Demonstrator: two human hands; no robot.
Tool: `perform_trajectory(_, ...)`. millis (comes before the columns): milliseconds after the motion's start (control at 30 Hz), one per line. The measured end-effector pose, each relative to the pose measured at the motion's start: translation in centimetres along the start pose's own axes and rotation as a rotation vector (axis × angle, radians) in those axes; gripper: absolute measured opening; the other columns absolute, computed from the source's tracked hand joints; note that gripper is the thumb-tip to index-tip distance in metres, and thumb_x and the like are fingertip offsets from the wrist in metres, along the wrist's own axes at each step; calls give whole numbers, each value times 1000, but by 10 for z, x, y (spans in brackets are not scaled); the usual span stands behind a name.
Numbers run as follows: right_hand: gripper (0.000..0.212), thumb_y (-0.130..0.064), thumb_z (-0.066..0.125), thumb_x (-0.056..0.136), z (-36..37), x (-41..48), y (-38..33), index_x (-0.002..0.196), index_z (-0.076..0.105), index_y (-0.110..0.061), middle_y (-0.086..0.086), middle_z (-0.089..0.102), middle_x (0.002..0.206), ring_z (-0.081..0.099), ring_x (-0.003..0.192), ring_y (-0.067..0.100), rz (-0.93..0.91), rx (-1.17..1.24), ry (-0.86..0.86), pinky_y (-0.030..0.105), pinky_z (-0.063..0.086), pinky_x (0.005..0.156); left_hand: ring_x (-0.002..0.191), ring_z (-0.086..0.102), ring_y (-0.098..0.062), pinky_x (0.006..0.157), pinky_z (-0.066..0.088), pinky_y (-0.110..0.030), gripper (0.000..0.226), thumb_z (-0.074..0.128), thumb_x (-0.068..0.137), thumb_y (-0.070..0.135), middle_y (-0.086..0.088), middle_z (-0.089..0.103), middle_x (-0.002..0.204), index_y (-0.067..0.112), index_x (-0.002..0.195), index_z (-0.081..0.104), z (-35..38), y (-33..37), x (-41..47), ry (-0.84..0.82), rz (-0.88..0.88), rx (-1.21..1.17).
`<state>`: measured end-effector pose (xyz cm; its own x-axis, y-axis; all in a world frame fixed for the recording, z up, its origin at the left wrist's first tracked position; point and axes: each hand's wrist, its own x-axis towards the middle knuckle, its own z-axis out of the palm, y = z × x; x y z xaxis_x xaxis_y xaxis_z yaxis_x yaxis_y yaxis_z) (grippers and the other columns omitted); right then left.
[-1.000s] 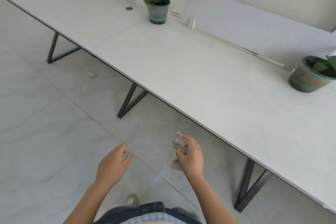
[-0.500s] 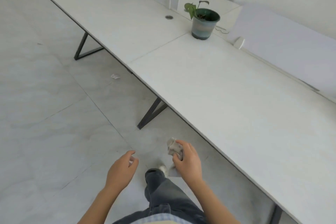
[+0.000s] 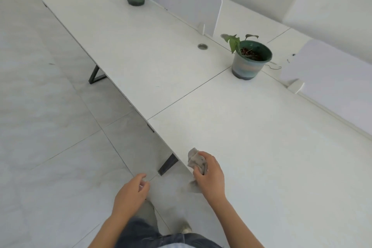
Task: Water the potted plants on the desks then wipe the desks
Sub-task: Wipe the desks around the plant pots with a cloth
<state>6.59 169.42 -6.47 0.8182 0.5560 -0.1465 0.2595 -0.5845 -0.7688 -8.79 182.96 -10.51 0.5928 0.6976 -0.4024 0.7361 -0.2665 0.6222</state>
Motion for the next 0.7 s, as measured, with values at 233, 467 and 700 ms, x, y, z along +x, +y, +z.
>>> perform_trajectory(233,37,-8,52,81,46,102,-57,116,52,-19,-6,54,103,51,102,16,80,40,138,21,34,73,92,50,-10,80,38,-25,38,42,95,26,8,53,98,14,130,48,-68,31,143,-58,192,7)
perform_trajectory(467,38,-9,52,82,87,160,-113,119,50,-19,-12,48,100,49,102,13,228,38,277,22,36,74,94,49,-11,77,35,-25,36,41,95,25,4,56,106,13,128,49,-144,66,261,-129,361,40)
perform_trajectory(700,39,-9,53,82,92,174,-112,118,50,-22,-9,51,100,49,96,12,419,89,422,24,38,74,103,53,-15,84,39,-26,39,43,94,25,-1,55,128,17,133,44,-135,90,304,-279,476,104)
